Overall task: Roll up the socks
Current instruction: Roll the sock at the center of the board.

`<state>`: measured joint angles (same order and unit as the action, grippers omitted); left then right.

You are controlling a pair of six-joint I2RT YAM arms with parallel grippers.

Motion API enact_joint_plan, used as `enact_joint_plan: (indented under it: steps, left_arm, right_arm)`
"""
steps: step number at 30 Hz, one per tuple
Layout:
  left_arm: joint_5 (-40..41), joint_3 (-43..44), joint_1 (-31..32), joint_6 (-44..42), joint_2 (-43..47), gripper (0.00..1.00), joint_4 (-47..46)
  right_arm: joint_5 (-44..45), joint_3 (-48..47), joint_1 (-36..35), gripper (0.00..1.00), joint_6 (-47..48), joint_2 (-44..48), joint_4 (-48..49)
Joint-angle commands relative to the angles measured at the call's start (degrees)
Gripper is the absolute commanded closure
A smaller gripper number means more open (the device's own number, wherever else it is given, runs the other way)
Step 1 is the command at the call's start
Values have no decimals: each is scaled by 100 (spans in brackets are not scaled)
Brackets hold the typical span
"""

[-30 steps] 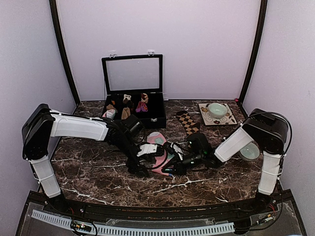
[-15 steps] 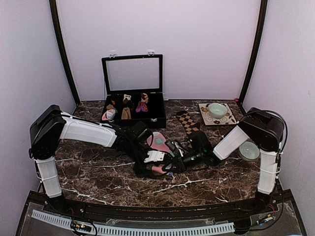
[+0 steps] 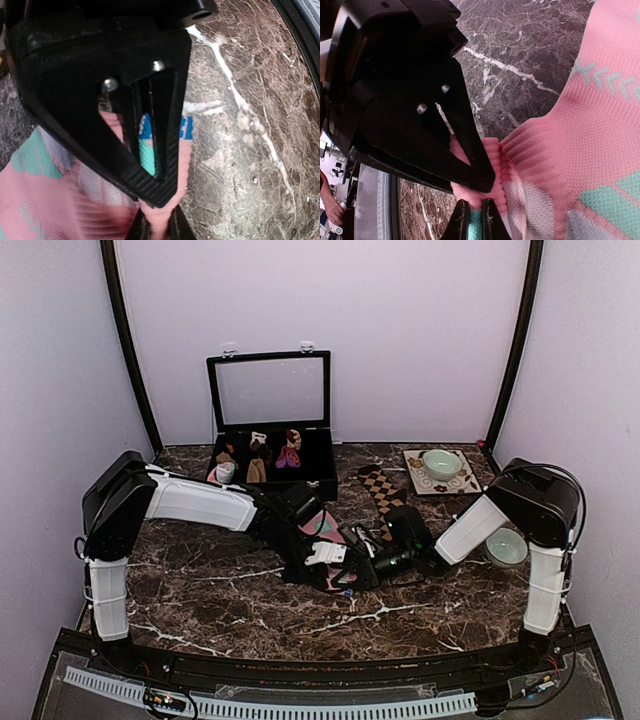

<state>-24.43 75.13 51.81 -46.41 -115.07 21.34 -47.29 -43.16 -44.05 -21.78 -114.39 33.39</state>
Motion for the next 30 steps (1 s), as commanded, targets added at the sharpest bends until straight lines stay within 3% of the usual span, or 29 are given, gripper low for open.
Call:
enact_joint_plan:
  steps: [1, 3, 4, 6, 7, 8, 9, 15, 20, 25, 30]
  left_arm:
    - [-168, 351, 26, -21, -348, 92, 594]
    - [-263, 376, 18, 34, -350, 92, 678]
    - [-328, 393, 7, 70, -354, 92, 743]
    - [-582, 464, -52, 145, -389, 92, 993]
    - [-728, 506, -90, 165, -434, 92, 1161]
    - [-874, 565, -126, 186, -492, 92, 1336]
    - [-981, 605, -160, 192, -551, 92, 1484]
    - [-1642, 933, -382, 199, -951, 93, 2424]
    - [-2025, 1301, -474, 47, -1243, 92, 3157]
    - [-1639, 1565, -471, 279, -1552, 93, 3349]
    - [-1210, 1830, -436, 612, -1818, 92, 3320]
  right_arm:
    - [852, 464, 37, 95, 166, -146, -1528]
    - [955, 621, 37, 88, 217, 69, -1317]
    - [1063, 741, 37, 75, 251, 206, -1205]
    - [1282, 996, 36, 65, 370, 555, -965]
    - [1390, 1138, 29, 53, 412, 720, -793]
    - [1505, 1293, 34, 10, 452, 924, -608]
    - [1630, 1441, 26, 2, 509, 1095, -424]
    - [2774, 2035, -154, 1, 983, 2091, 26]
    - [4809, 2070, -392, 1, 884, 3249, -281]
    - [4870, 3032, -351, 1, 220, 4261, 1602]
    - [3678, 2922, -447, 1, 1408, 3921, 1188]
